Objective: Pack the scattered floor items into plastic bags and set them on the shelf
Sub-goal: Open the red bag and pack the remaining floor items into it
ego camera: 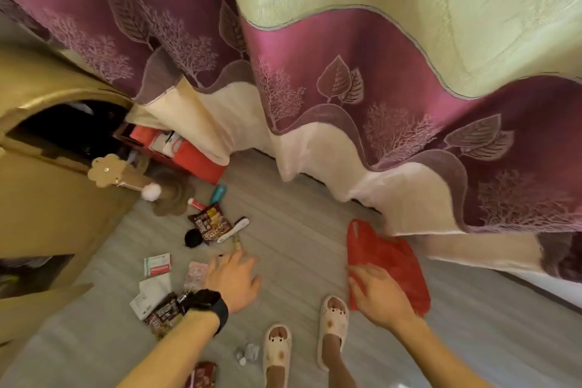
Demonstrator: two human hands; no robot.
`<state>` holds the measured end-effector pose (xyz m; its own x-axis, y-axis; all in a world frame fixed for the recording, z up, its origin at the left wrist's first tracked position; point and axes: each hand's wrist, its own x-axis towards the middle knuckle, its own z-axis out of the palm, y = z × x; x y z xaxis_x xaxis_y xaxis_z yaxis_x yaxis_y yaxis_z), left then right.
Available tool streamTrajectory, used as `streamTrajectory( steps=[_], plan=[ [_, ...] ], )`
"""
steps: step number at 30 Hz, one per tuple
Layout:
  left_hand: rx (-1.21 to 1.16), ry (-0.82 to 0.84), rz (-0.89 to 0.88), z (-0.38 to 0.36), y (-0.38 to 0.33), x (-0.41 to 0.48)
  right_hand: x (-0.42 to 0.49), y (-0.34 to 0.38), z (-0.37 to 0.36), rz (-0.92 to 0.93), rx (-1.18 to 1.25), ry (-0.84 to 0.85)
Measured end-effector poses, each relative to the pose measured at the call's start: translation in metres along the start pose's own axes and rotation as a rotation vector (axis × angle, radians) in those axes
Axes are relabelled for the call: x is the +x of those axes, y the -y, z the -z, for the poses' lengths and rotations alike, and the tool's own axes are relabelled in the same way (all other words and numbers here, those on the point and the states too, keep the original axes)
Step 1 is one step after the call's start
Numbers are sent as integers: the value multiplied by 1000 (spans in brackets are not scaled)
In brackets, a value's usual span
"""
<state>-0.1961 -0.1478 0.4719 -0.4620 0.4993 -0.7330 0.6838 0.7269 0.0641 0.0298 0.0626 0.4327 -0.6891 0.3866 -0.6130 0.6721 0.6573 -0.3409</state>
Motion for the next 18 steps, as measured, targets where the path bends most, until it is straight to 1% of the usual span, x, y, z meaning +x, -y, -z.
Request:
streamTrajectory(
  steps=[2,4,7,10,14,18],
  plan=[
    [-18,15,10,-24,-6,39,46,-24,-27,5,-11,63],
    [-59,20,37,-59,-11,86,94,-56,-66,-27,-15,102],
    [-93,33,51,-124,-21,159,151,-102,-126,-139,-7,159],
    [-80,99,30,-196,-29,222,195,-146,-186,-253,-52,194],
    [8,157,-26,-286,-33,280,226,-192,-258,-409,-20,195],
    [48,191,-79,-357,-31,317,254,-228,-301,-561,70,93]
  ],
)
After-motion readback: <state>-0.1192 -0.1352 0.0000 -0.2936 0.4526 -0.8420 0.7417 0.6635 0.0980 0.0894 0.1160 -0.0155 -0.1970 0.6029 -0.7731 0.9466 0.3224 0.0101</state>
